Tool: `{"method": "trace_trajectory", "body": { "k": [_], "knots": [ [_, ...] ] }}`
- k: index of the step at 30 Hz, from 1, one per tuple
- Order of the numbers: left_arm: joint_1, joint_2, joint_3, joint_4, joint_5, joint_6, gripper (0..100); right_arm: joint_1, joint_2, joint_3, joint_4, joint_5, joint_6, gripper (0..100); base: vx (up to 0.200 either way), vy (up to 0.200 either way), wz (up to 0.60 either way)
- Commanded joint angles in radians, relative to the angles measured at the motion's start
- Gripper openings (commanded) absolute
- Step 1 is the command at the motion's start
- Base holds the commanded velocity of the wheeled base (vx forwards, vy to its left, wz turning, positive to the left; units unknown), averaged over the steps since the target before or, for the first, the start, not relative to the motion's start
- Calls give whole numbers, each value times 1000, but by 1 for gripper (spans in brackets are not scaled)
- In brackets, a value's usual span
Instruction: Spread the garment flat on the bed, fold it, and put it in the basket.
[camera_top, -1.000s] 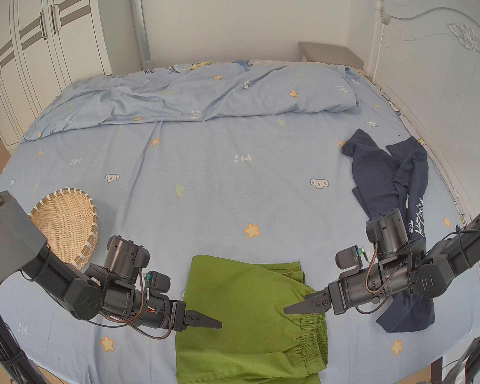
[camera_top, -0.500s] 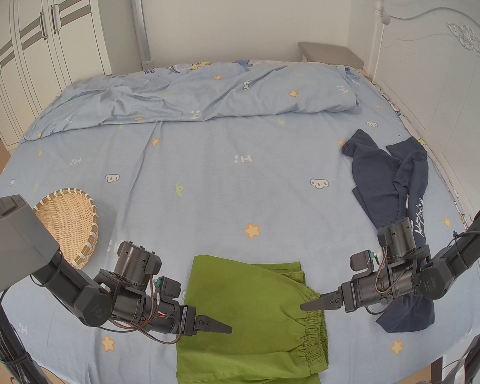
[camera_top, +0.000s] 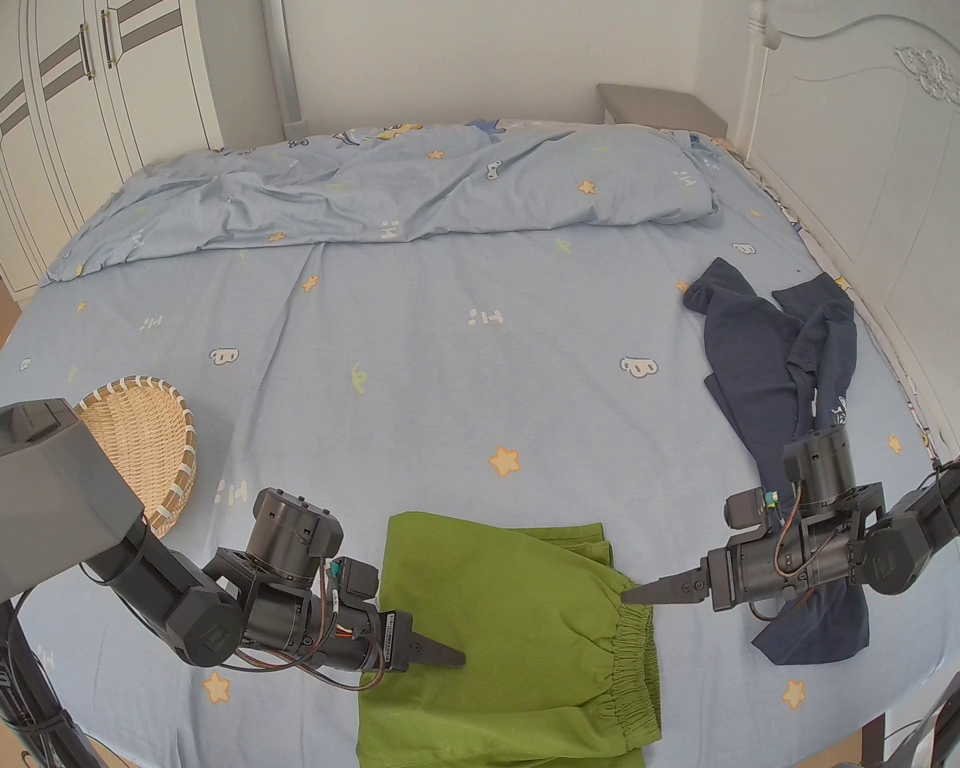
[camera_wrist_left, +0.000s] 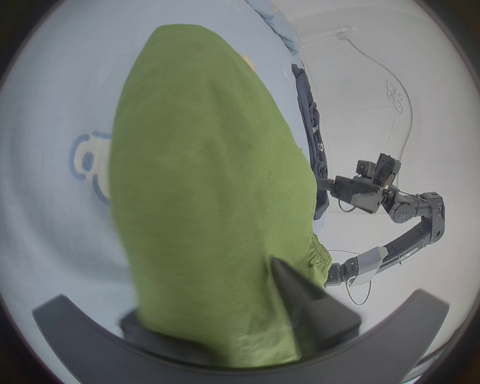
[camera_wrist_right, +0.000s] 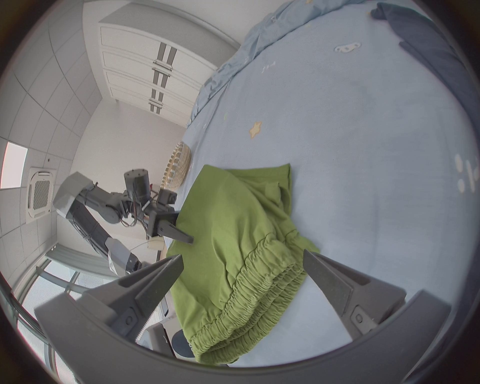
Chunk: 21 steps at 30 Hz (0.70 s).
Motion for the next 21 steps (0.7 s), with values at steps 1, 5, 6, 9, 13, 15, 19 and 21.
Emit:
{"method": "trace_trajectory", "body": {
  "k": [1, 5, 6, 9, 13, 15, 19, 21],
  "knots": [
    [-9, 3, 1, 0, -2, 0, 0, -26, -64, -9, 0, 3, 22, 100, 0, 0, 0],
    [-3, -11, 3, 6, -2, -5, 0, -103, -148, -47, 9, 61, 82, 100, 0, 0, 0],
    [0, -20, -3, 15, -5, -12, 0, -118, -167, -59, 15, 71, 98, 100, 0, 0, 0],
    [3, -63, -20, 44, -2, -45, 0, -139, -208, -107, 58, 78, 140, 100, 0, 0, 0],
    [20, -161, -98, 184, -2, -61, 0, -189, -256, -190, 179, 78, 151, 100, 0, 0, 0],
    [34, -207, -192, 332, 0, -61, 0, -213, -269, -220, 241, 77, 148, 100, 0, 0, 0],
    [86, -270, -454, 770, 7, -17, 0, -287, -299, -229, 277, 77, 137, 100, 0, 0, 0],
    [115, -278, -540, 906, 6, 58, 0, -313, -302, -232, 279, 80, 135, 100, 0, 0, 0]
  ]
}}
